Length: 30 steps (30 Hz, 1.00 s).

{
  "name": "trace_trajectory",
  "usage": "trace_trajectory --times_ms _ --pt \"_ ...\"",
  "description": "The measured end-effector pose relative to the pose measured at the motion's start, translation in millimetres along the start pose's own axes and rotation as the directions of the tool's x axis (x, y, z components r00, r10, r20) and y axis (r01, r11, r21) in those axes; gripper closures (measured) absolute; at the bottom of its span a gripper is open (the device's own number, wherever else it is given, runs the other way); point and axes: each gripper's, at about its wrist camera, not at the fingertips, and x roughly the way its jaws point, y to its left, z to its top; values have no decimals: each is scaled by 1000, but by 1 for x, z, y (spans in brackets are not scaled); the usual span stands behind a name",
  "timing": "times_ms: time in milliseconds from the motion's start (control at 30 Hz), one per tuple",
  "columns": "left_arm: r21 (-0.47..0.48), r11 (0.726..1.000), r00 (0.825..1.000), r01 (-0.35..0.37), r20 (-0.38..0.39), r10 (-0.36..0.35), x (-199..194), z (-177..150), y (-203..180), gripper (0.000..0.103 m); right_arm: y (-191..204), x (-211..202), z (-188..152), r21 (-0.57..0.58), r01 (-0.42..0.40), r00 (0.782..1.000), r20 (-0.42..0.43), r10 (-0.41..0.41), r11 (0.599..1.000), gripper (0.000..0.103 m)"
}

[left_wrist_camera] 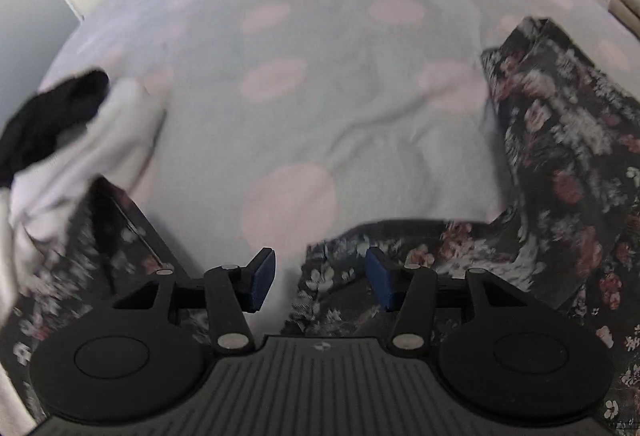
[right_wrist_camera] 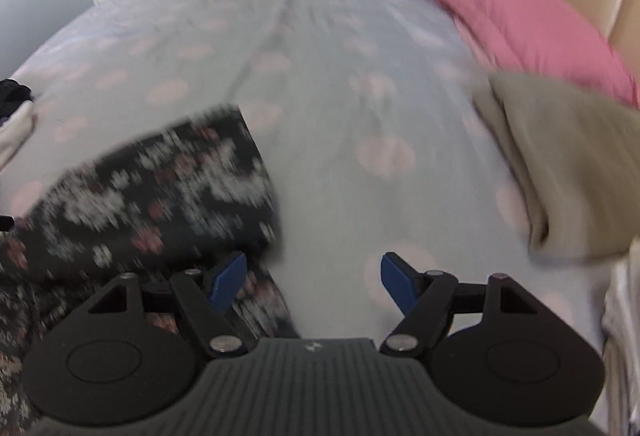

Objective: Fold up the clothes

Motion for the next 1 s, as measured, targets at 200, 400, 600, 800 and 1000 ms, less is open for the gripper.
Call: trace_trajectory --times_ms 200,400,600,800,1000 --pt "-79 996 999 50 -7 -51 4 -16 4 74 -22 22 -41 132 -42 988 -139 60 990 27" --pt "-116 991 997 63 43 -58 -13 -20 4 94 -16 30 -68 202 -47 976 -198 88 978 55" --pt "-162 986 980 -45 182 75 -70 -8 30 95 -11 -6 -65 206 -16 997 -66 30 978 93" --pt "-238 952 915 -191 309 260 -154 11 89 95 -18 -54 -40 204 28 995 85 -46 979 94" --pt "-312 897 845 -314 339 414 -209 17 143 96 -60 -87 -2 226 170 964 166 -210 959 94"
